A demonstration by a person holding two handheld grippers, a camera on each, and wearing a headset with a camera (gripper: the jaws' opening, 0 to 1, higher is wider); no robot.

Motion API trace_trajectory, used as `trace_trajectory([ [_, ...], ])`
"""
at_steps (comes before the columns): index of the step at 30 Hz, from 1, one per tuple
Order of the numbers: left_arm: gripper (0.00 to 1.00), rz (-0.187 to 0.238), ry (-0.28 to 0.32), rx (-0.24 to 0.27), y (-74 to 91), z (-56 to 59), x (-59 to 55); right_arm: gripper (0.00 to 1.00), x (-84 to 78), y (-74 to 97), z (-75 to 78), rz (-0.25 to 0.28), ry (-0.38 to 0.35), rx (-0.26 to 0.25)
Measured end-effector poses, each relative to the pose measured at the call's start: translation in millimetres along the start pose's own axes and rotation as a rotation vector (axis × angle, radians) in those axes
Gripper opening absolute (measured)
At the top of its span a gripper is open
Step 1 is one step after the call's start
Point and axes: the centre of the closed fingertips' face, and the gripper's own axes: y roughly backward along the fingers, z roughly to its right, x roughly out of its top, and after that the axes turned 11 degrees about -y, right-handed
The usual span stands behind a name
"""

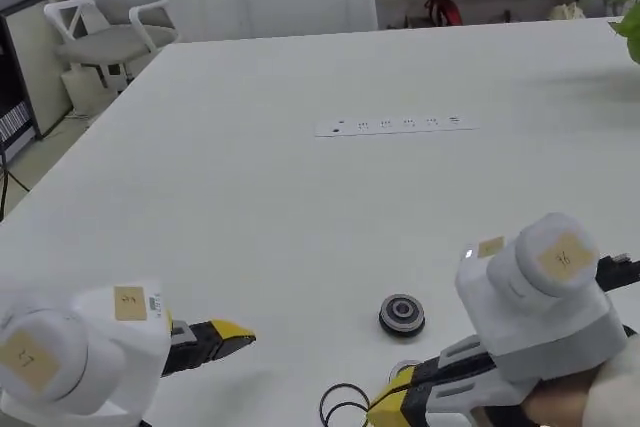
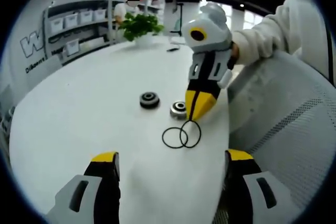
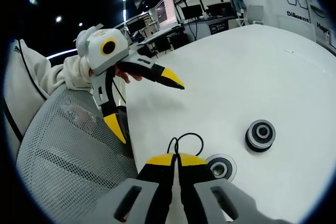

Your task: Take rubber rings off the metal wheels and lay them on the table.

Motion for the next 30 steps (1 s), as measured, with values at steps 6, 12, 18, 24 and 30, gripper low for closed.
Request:
trace_trajectory([
  [6,0.83,-0.003,0.008,-0.007,-0.5,1.8,-1.3,0.04,2.5,0.1,0.8,0.012,0.008,-0.004],
  [12,0.83,-0.005,0.009,-0.004,-0.1,1.1,-1.8,0.05,7.4,3.0,3.3,0.031,0.004,-0.012],
  [18,0.83,-0.005,0.01,-0.002,0.1,0.5,-1.8,0.05,16.4,8.7,4.8,0.066,-0.001,-0.016],
  [24,0.83,-0.006,0.011,-0.002,0.0,0.6,-2.1,0.06,32.6,20.6,10.4,0.137,-0.022,-0.031],
  [30,0.83,-0.008,0.007,-0.001,0.3,0.7,-1.8,0.06,51.3,37.0,14.4,0.224,-0.028,-0.033],
])
